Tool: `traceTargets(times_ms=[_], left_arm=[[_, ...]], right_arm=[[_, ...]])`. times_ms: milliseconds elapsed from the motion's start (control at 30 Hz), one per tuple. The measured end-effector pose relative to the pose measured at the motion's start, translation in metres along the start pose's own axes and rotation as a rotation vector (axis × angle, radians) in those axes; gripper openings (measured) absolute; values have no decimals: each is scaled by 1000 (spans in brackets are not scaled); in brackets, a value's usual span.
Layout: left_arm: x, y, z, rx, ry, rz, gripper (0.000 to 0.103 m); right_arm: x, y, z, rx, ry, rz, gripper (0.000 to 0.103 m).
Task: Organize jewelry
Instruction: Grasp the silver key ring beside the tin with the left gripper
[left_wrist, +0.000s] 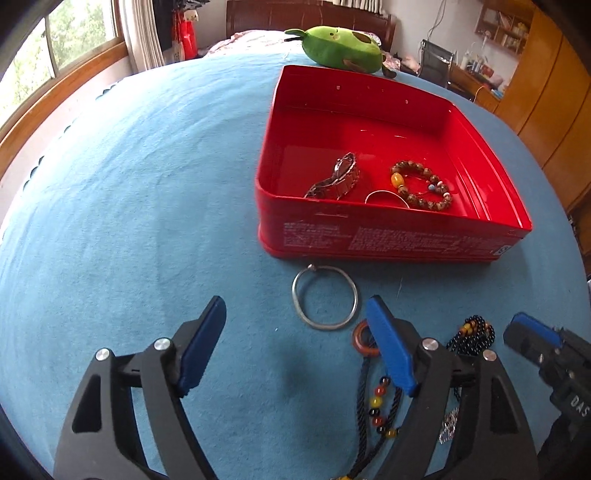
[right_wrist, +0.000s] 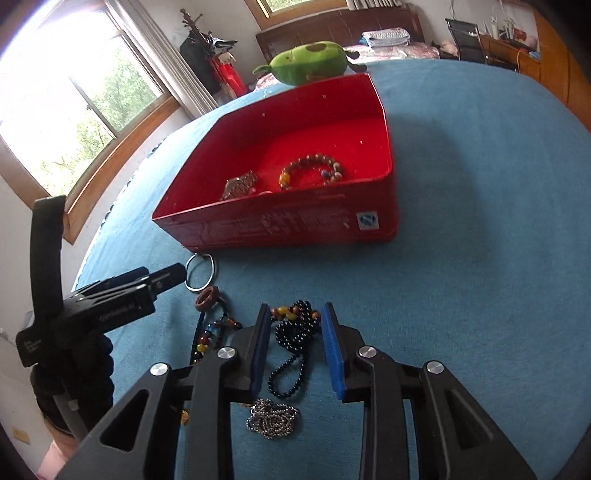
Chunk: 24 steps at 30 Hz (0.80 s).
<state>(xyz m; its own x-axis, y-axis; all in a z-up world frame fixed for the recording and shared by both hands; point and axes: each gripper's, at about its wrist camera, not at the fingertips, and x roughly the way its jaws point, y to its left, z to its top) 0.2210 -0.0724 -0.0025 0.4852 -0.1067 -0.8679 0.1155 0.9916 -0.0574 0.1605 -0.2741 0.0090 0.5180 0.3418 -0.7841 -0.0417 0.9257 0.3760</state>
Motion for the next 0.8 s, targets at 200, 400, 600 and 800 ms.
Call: traceTargets(times_ms=[200, 400, 600, 800], left_arm=[[14, -10, 8, 1, 7, 9, 78], [31, -16, 10, 17, 51, 27, 77], [37, -13, 11, 31, 70, 16, 62], [37, -8, 12, 49, 66, -16, 46]], right_arm=[[0, -4, -5, 8, 2, 12, 30], [3, -3, -5, 5, 11, 9, 30], [11, -6, -4, 13, 30, -5, 31], [14, -8, -3, 25, 23, -16, 35]])
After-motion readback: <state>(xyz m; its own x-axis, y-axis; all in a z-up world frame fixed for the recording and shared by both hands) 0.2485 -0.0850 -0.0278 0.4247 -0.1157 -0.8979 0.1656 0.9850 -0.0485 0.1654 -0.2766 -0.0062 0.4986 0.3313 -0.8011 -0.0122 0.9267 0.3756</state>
